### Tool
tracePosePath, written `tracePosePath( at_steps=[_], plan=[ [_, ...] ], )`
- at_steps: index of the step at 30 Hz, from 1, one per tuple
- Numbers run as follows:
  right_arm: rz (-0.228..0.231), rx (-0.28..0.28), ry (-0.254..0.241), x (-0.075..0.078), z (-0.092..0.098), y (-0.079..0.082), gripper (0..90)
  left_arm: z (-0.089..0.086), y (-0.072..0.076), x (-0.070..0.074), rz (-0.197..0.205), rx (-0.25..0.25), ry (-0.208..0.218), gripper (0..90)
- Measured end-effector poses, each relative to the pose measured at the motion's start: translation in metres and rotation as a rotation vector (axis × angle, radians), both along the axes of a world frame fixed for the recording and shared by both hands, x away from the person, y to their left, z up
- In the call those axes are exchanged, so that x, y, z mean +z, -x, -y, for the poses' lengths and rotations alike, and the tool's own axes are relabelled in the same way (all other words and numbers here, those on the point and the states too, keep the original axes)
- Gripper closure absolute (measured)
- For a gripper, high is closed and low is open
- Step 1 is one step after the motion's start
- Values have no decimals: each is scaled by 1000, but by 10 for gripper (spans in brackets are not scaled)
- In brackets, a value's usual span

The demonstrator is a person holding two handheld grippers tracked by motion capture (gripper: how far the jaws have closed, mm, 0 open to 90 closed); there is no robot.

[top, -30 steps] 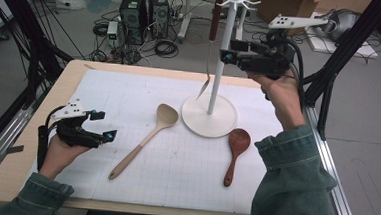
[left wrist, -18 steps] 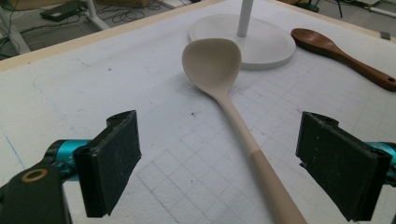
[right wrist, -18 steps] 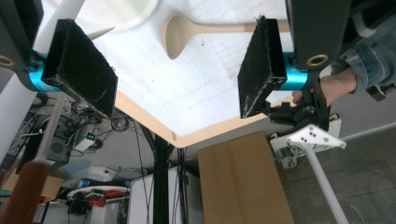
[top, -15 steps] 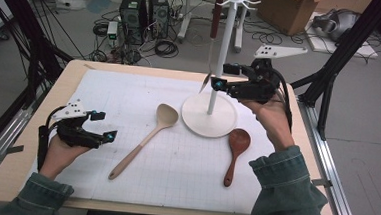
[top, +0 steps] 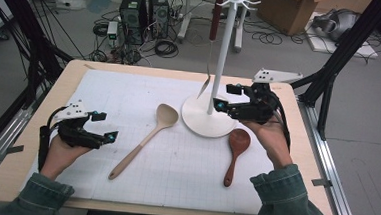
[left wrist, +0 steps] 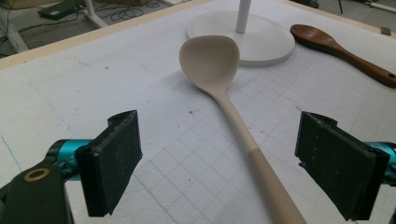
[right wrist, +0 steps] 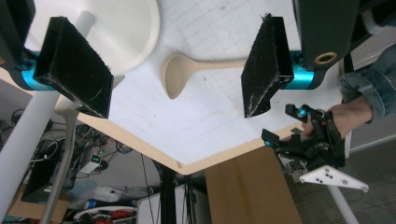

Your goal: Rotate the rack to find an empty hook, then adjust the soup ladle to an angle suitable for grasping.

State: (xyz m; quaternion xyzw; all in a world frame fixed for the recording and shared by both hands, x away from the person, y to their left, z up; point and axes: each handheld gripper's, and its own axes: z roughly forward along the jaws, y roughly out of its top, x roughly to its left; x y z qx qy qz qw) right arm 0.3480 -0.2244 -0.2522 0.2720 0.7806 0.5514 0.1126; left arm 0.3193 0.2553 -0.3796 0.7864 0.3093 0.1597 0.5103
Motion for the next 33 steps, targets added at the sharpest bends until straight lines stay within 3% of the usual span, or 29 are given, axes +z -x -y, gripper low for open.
tracePosePath(
  at_steps=[7, 23, 33],
  plan=[
    [0, -10, 17, -12, 1, 5, 237, 2, 0, 0, -5, -4, 1, 156],
    [-46, -36, 81, -49, 8, 22, 218, 6, 0, -2, -8, -24, -12, 175],
    [-65, -60, 81, -71, 17, 30, 217, 12, 2, -5, -14, -27, -25, 191]
  ],
)
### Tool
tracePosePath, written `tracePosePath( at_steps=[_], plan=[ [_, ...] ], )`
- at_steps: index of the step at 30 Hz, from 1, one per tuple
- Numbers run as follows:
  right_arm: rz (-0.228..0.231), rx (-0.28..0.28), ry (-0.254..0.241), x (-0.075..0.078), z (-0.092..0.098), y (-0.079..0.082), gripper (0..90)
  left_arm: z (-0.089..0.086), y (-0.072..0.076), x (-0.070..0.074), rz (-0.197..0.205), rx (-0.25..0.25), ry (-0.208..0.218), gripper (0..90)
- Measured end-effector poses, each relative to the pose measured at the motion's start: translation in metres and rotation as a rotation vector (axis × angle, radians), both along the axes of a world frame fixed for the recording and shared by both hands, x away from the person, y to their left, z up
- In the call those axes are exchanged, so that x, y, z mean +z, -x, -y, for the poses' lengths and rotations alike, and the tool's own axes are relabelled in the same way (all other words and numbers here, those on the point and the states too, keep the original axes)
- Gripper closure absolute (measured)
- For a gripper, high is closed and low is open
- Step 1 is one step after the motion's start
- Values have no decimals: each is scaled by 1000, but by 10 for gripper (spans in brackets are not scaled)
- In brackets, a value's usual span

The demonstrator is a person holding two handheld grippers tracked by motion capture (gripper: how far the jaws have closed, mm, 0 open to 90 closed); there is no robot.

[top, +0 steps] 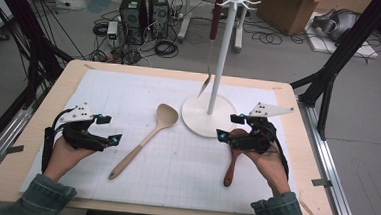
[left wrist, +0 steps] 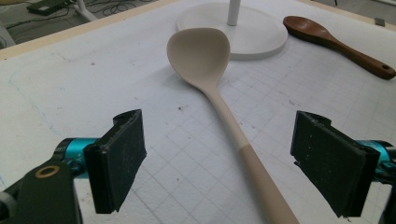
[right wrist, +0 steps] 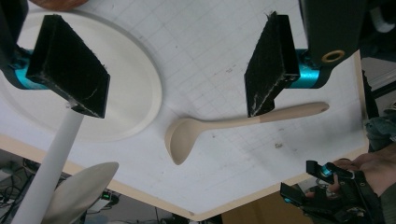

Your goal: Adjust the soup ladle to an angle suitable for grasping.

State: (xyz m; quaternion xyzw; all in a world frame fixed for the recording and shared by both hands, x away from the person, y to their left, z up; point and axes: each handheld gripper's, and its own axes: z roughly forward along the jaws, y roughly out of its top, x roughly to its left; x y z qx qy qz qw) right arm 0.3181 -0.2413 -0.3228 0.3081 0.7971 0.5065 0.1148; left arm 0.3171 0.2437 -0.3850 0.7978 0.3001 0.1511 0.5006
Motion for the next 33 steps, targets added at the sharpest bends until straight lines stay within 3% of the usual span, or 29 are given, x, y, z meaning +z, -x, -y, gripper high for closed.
tracePosePath(
  at_steps=[17, 22, 33],
  plan=[
    [-5, -43, 10, -37, 3, 21, 216, 14, 3, -11, -22, -35, -16, 273],
    [-3, -47, 22, -44, 3, 25, 216, 18, 4, -16, -30, -47, -34, 344],
    [12, -70, 7, -53, 6, 33, 217, 32, 7, -34, -85, -97, -99, 462]
  ],
)
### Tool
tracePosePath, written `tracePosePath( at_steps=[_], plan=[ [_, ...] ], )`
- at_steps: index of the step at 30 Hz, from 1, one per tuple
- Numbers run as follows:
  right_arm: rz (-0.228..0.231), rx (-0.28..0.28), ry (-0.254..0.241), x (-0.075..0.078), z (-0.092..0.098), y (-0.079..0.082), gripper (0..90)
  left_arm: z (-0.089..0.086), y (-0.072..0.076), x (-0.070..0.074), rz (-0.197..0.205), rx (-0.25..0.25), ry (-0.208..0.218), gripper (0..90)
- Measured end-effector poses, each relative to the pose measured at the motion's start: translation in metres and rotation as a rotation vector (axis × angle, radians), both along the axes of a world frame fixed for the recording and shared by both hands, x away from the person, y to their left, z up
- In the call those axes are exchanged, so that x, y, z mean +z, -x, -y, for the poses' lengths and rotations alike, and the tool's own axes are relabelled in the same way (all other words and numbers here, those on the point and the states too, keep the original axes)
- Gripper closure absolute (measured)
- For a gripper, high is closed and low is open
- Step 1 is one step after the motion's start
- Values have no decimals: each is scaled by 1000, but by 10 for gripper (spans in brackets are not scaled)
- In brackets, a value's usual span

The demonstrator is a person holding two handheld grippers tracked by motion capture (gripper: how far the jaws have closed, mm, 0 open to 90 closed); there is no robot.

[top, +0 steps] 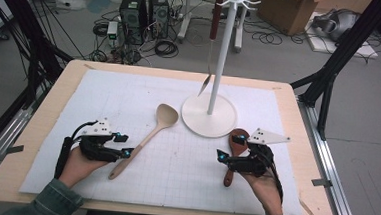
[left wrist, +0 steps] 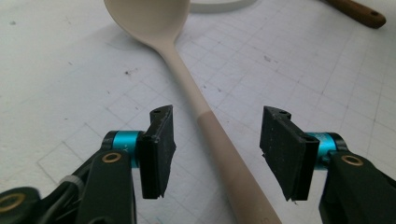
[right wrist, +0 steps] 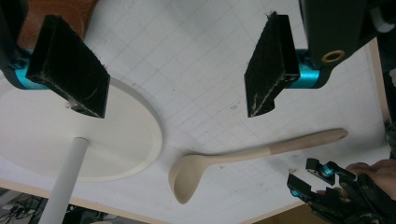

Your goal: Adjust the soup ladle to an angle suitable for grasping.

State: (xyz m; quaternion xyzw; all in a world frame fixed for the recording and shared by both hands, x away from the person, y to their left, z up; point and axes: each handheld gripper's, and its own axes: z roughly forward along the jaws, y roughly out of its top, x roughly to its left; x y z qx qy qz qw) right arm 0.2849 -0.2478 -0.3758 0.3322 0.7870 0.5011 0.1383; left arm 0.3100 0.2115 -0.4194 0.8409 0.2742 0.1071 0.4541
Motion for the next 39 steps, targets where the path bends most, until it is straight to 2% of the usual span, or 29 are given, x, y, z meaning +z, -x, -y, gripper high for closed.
tracePosePath(
  at_steps=[6, 9, 11, 14, 17, 20, 24, 29, 33, 39],
  plan=[
    [4, -16, 9, -4, 2, 3, 216, 7, -2, -10, -37, -7, -43, 512],
    [17, -30, 0, -6, 3, 4, 217, 9, -3, -13, -54, -19, -44, 517],
    [15, -26, 12, -6, 3, 4, 217, 10, -3, -14, -60, -23, -51, 519],
    [18, -24, 11, -6, 3, 4, 218, 12, -3, -16, -62, -27, -68, 535],
    [21, -23, 13, -6, 2, 4, 217, 15, -3, -18, -61, -25, -107, 549],
    [18, -28, 11, -5, 1, 5, 217, 16, -3, -19, -59, -27, -120, 555],
    [23, -35, 17, -5, 2, 5, 217, 16, -3, -18, -59, -30, -124, 577],
    [29, -41, 26, -6, 3, 5, 217, 14, -2, -15, -48, -26, -117, 644],
    [29, -41, 23, -6, 3, 5, 217, 16, -2, -16, -56, -16, -120, 630],
    [30, -41, 27, -6, 3, 5, 217, 22, -1, -20, -67, -21, -151, 581]
  ],
)
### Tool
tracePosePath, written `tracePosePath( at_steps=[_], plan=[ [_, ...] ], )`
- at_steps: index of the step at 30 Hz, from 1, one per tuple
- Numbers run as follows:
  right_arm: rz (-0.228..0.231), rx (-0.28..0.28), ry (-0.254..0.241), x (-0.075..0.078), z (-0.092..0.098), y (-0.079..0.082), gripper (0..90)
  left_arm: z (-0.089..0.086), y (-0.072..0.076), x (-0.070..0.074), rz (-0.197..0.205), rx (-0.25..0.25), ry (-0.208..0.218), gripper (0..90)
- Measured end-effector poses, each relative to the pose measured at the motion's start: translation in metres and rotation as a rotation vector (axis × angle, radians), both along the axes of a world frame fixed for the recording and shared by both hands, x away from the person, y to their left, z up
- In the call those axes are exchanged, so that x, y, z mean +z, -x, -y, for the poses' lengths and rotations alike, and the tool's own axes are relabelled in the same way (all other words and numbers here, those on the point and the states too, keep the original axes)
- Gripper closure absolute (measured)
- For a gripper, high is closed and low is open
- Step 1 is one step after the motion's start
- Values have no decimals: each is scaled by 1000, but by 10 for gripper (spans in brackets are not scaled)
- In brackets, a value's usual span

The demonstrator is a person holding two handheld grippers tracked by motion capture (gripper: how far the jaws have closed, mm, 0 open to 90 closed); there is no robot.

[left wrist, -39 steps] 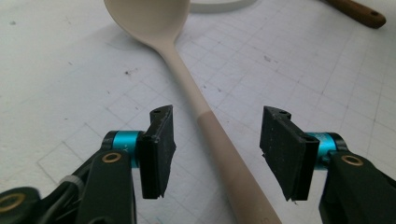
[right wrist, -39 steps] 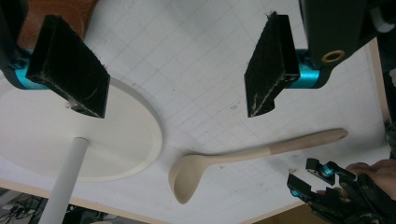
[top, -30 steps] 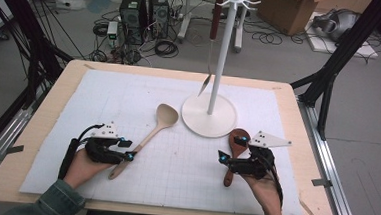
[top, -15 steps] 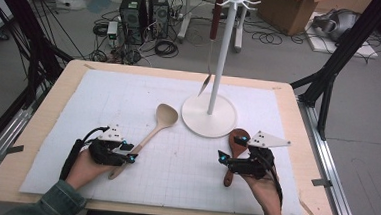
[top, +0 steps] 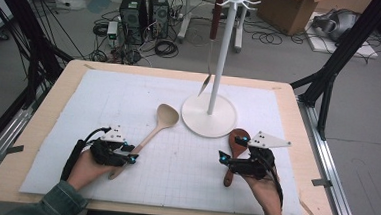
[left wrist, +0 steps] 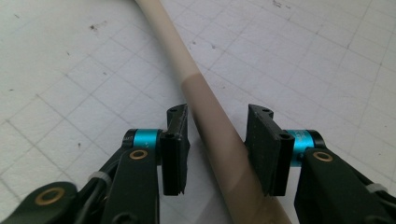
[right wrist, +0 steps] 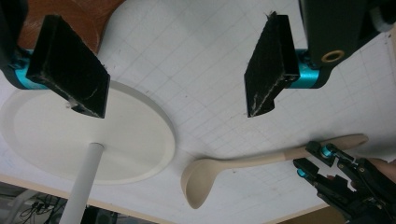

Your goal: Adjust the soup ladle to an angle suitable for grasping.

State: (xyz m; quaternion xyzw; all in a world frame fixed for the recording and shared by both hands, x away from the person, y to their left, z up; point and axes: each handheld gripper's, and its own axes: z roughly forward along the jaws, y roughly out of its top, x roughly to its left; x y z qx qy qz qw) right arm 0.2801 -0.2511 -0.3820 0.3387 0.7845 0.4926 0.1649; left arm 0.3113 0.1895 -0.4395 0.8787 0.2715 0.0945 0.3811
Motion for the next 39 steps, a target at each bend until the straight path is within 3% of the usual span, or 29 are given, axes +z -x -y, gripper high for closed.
tracePosePath(
  at_steps=[15, 27, 39],
  plan=[
    [3, 1, -1, 0, -1, 0, 217, 2, 1, 2, 10, 33, -21, 628],
    [0, 1, -4, -1, -1, 0, 217, -11, -5, 7, 19, 74, -11, 714],
    [-11, 12, 2, -4, -4, 0, 217, -18, -11, 7, 25, 100, -21, 730]
  ],
)
